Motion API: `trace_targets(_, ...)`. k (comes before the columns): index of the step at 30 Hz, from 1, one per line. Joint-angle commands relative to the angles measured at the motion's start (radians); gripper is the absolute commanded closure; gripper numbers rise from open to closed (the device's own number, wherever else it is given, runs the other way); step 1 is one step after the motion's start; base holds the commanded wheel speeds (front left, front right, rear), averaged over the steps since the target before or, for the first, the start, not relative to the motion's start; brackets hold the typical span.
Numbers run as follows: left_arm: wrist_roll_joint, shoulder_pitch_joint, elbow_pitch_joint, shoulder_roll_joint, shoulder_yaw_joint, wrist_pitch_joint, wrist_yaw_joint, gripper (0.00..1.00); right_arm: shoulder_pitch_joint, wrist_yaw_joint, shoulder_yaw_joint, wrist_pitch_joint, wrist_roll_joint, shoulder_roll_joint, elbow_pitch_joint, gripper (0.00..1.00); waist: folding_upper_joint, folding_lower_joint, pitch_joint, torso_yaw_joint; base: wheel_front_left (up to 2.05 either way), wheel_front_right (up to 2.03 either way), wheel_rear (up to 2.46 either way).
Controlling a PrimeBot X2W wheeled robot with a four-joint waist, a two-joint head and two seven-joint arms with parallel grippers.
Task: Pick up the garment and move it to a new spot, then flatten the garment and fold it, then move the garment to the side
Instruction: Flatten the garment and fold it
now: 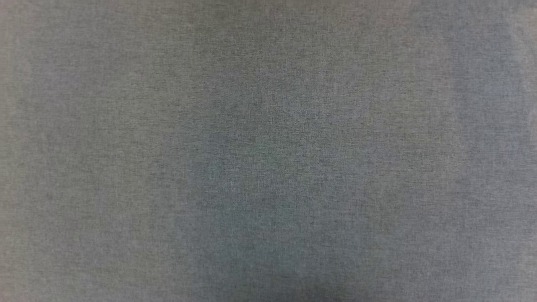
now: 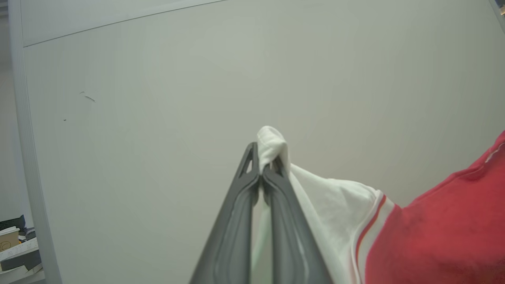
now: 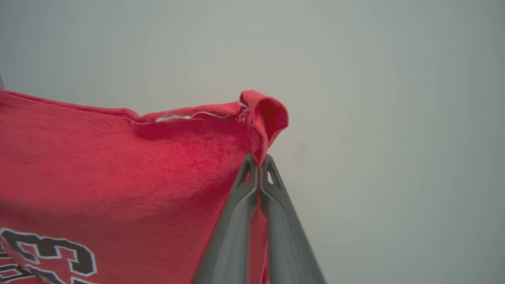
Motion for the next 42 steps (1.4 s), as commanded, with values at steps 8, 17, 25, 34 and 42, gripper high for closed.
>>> trace_targets(8, -0.061, -0.044, 0.118, -0.006, -0.049, -0.043, -0.003, 1.00, -0.086, -0.001, 0.071, -0.100, 0.005, 0.041, 0.153, 1.00, 0.0000, -0.0002, 0.041, 0.003, 0.00, 0.00, 0.00)
trace_targets(17, -0.094, 0.128, 0.091, 0.020, -0.067, -0.050, -0.003, 1.00, 0.045, -0.001, 0.216, -0.182, 0.095, 0.031, 0.217, 1.00, 0.0000, -0.0002, 0.052, 0.000, 0.00, 0.00, 0.00)
trace_targets(25, -0.085, 0.498, -0.076, 0.065, -0.014, -0.050, -0.002, 1.00, 0.304, -0.001, 0.325, -0.257, 0.227, -0.010, 0.175, 1.00, 0.0000, -0.0002, -0.009, -0.009, 0.00, 0.00, 0.00)
trace_targets(34, -0.049, 0.951, -0.240, 0.031, 0.054, -0.050, 0.024, 1.00, 0.626, -0.001, 0.416, -0.307, 0.345, -0.067, 0.103, 1.00, 0.0000, -0.0002, -0.150, -0.007, 0.00, 0.00, 0.00)
trace_targets(42, -0.048, 1.284, -0.313, -0.011, 0.096, -0.050, 0.045, 1.00, 0.871, -0.001, 0.450, -0.324, 0.425, -0.119, 0.031, 1.00, 0.0000, -0.0002, -0.289, -0.004, 0.00, 0.00, 0.00)
